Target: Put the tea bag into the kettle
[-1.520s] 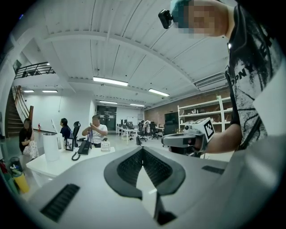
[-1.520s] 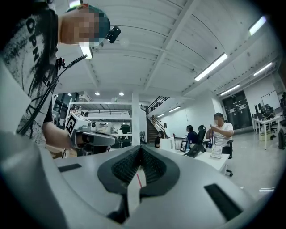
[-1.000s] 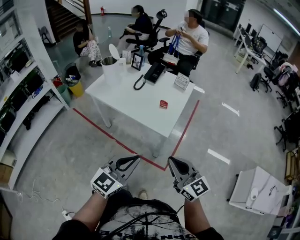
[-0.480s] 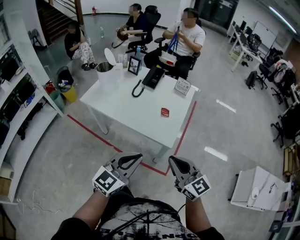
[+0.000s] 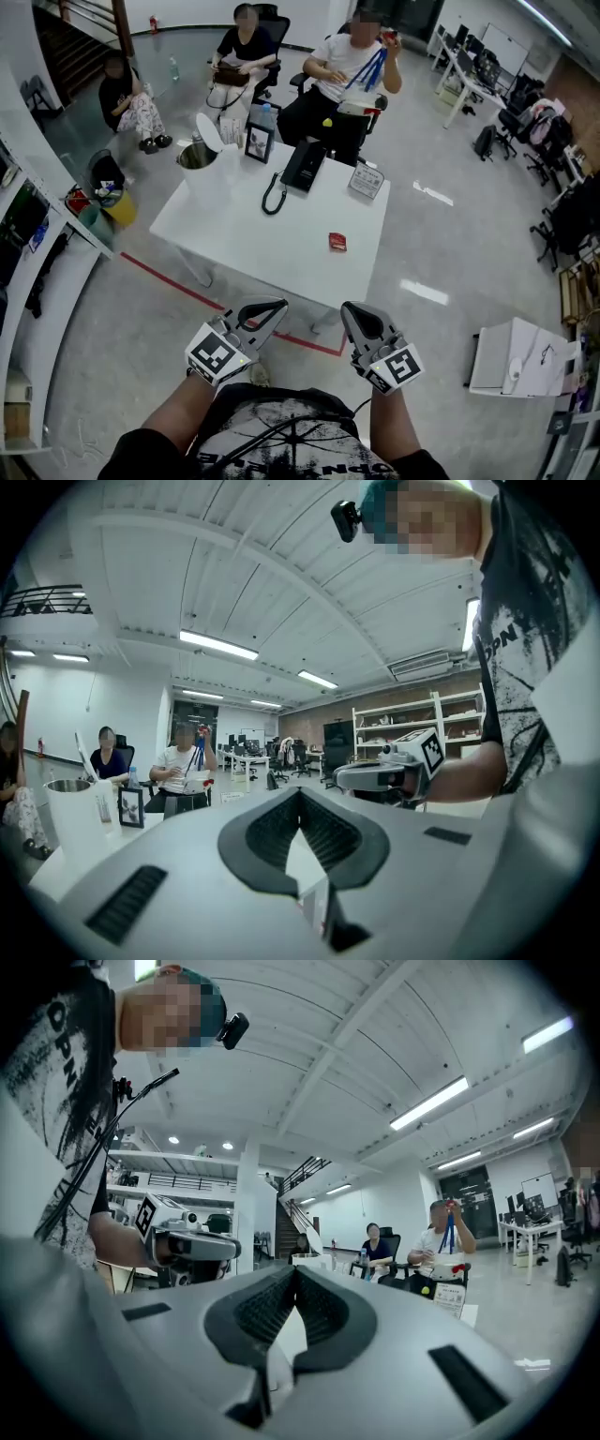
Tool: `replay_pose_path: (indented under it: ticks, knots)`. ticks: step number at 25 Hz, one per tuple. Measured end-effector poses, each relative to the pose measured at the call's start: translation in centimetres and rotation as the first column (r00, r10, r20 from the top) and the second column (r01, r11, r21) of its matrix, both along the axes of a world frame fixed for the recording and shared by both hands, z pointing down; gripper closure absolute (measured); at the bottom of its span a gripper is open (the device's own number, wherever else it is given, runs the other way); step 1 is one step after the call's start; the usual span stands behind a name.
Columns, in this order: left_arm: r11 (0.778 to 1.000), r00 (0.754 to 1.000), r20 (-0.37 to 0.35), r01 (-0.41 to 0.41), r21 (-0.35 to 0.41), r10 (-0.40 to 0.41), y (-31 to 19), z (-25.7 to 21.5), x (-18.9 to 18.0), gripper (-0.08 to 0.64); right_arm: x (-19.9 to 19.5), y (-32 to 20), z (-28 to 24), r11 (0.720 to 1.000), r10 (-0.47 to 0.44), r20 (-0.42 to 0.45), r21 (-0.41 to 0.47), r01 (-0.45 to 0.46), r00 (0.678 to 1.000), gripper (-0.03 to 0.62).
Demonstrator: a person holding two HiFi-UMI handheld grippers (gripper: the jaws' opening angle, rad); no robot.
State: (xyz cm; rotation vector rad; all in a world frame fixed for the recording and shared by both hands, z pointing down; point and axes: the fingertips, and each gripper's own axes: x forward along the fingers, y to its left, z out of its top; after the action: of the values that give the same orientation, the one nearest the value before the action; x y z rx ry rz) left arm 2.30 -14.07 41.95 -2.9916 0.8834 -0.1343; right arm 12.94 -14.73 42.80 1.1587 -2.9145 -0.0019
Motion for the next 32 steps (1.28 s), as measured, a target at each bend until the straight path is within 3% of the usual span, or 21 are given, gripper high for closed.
replay_pose_path:
  ticks: [6, 14, 22, 32]
  knots:
    - [0.997, 0.997, -0.003, -0.074, 0.002, 0.074, -3.0, 0.3, -2.4, 0.551, -2.7, -3.5, 0.4, 0.998, 0.071, -0.016, -0.002, -0.071, 0.997, 0.586]
    - [0.989, 0.989, 0.005, -0.147, -0.013, 0.148, -5.2, 1.4, -3.1, 0.551, -3.6, -6.3, 1.4, 0.989, 0.139, -0.071, -0.038, -0.142, 0.988, 0.586]
    - [0.984, 0.986, 0.005, -0.166, -0.062, 0.167, -8.0, 2.9, -2.2, 0.552, -2.3, -8.9, 4.1, 0.98, 0.16, -0.133, -0.096, -0.173, 0.978, 0.586]
    - [0.976, 0.983, 0.007, -0.182, -0.12, 0.184, -14.4, 4.8, 1.5, 0.552, 0.5, -16.1, 9.3, 0.961, 0.134, -0.228, -0.207, -0.183, 0.964, 0.583]
